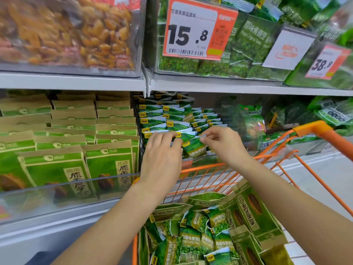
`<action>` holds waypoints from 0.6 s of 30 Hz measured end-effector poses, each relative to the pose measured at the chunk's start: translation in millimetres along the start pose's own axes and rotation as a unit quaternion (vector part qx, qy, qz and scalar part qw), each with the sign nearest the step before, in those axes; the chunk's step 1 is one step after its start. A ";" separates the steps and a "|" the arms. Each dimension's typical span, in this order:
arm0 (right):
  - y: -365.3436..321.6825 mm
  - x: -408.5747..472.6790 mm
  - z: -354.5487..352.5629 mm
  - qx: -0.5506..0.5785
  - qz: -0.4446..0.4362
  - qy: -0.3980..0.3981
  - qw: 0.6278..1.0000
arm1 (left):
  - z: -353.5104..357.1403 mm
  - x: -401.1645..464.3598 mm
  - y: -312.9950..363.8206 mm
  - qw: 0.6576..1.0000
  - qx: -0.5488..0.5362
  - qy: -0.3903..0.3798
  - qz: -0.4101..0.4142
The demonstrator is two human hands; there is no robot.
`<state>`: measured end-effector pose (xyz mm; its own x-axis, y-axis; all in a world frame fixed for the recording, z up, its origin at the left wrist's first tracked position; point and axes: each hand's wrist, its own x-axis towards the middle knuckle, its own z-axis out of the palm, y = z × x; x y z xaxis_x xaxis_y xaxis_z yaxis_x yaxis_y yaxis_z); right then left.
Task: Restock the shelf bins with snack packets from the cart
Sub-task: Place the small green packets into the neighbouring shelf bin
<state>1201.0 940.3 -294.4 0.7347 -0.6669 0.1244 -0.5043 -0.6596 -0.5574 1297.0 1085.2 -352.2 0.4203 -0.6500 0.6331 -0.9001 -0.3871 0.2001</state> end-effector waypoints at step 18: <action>-1.8 14.1 -4.8 0.033 -0.026 -0.218 0.975 | -1.7 3.2 -2.1 0.998 -0.014 -0.065 -0.023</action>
<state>1210.0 930.5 -287.7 0.8892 -0.4119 -0.1992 -0.4410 -0.6557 -0.6128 1300.0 1085.1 -349.3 0.4706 -0.7124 0.5207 -0.8818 -0.4006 0.2490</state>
